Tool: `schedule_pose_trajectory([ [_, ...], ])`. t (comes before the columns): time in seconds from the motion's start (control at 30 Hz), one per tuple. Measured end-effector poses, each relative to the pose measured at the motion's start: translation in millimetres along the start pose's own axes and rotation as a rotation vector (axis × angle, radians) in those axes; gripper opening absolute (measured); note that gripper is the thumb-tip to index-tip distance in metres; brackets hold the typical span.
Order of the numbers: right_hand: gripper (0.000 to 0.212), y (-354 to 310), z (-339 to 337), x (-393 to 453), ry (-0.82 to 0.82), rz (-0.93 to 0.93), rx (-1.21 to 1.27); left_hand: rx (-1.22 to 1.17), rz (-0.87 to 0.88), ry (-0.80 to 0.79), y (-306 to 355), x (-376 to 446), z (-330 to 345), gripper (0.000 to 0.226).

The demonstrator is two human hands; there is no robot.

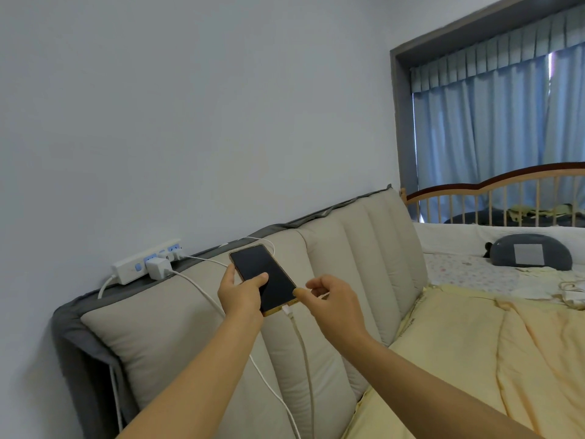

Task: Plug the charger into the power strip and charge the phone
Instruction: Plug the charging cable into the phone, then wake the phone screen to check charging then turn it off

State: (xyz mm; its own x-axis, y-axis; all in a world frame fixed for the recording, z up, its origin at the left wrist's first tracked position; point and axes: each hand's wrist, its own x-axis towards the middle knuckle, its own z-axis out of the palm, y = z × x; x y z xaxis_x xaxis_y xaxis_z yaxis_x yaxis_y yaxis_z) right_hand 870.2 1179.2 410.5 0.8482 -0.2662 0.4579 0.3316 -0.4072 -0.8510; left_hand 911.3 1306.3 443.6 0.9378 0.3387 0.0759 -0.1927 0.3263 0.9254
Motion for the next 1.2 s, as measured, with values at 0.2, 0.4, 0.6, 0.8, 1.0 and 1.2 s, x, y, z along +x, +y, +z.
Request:
schedule_pose_trajectory([
  [0.2,0.037,9.1,-5.2,4.2,-0.070,0.045,0.052,0.043,-0.048,-0.139,-9.1,-9.7,-9.4,0.072],
  [0.4,0.040,18.6,-4.7,-12.0,-0.150,0.127,0.135,0.059,-0.087,-0.230,-37.2,-29.9,-17.0,0.075],
  [0.6,0.020,38.8,-7.3,-35.2,-0.176,0.211,0.268,0.085,-0.127,-0.277,-79.3,-48.2,-23.2,0.071],
  [0.8,0.028,74.0,-12.8,-54.0,-0.133,0.322,0.255,0.082,-0.193,-0.291,-122.7,-63.2,-27.3,0.074],
  [1.0,0.029,118.0,-13.5,-76.1,-0.032,0.458,0.278,0.153,-0.178,-0.265,-167.9,-79.8,-25.6,0.073],
  [1.2,0.033,147.8,-21.6,-86.6,0.033,0.501,0.236,0.205,-0.179,-0.285,-198.7,-89.9,-19.6,0.073],
])
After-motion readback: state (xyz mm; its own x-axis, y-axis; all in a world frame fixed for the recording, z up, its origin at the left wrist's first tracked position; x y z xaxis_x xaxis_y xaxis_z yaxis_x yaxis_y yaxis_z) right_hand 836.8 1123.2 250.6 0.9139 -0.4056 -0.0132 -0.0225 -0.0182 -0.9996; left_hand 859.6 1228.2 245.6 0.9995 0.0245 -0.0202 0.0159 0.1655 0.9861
